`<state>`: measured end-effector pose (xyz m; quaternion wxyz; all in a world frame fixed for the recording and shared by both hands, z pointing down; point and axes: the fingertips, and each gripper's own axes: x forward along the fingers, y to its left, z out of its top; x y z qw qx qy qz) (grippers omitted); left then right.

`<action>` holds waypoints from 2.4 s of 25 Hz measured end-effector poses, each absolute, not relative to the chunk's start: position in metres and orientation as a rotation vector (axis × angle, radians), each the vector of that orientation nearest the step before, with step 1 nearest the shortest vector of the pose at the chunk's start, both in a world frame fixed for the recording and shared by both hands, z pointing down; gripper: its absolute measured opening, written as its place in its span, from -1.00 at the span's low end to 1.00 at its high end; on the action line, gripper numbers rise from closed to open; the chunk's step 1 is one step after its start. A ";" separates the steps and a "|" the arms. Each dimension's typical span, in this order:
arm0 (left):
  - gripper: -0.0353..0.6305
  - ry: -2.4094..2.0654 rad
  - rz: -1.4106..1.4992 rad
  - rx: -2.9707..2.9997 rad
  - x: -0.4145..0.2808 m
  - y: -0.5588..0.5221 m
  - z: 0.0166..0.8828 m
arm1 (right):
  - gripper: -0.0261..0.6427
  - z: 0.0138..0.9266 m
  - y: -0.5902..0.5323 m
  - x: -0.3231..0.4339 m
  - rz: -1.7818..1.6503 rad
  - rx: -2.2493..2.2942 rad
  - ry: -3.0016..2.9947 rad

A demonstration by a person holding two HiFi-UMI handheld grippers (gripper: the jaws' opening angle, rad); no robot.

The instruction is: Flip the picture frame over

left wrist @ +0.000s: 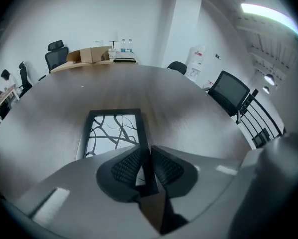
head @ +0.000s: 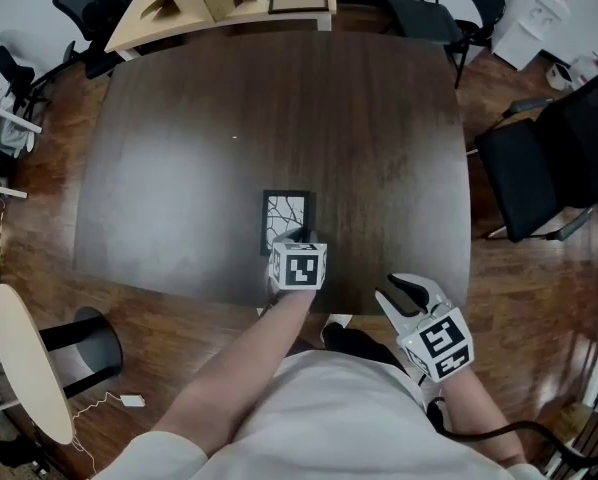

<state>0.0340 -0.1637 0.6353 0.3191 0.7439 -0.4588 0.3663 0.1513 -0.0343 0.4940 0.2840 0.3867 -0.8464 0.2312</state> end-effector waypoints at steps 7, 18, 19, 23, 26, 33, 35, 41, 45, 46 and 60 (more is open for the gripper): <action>-0.71 -1.129 0.871 1.990 0.031 -0.155 0.620 | -0.57 0.496 -0.037 0.146 0.626 1.033 -2.256; -0.70 -0.812 0.358 1.926 0.050 -0.152 0.565 | -0.57 0.485 -0.046 0.119 0.604 1.040 -2.241; -0.70 -0.765 0.289 1.906 0.050 -0.154 0.560 | -0.57 0.484 -0.046 0.117 0.599 1.043 -2.235; -0.70 -0.525 -0.006 1.846 0.051 -0.158 0.536 | -0.57 0.479 -0.045 0.105 0.609 1.059 -2.201; -0.70 -0.323 -0.202 1.757 0.046 -0.160 0.526 | -0.57 0.474 -0.043 0.095 0.612 1.073 -2.171; -0.70 -0.079 -0.430 1.546 0.021 -0.164 0.528 | -0.57 0.464 -0.036 0.077 0.608 1.119 -2.095; -0.70 -0.050 -0.456 1.517 0.013 -0.165 0.532 | -0.57 0.462 -0.033 0.073 0.609 1.137 -2.073; -0.70 0.009 -0.530 1.463 -0.009 -0.171 0.536 | -0.57 0.462 -0.025 0.055 0.629 1.173 -2.026; -0.69 -0.004 -0.483 1.482 -0.016 -0.171 0.544 | -0.57 0.462 -0.022 0.043 0.646 1.187 -2.013; -0.69 -0.007 -0.468 1.485 -0.018 -0.171 0.545 | -0.57 0.462 -0.022 0.039 0.646 1.186 -2.013; -0.88 -0.231 -0.129 1.612 -0.040 -0.178 0.601 | -0.57 0.464 -0.011 0.006 0.656 1.240 -2.019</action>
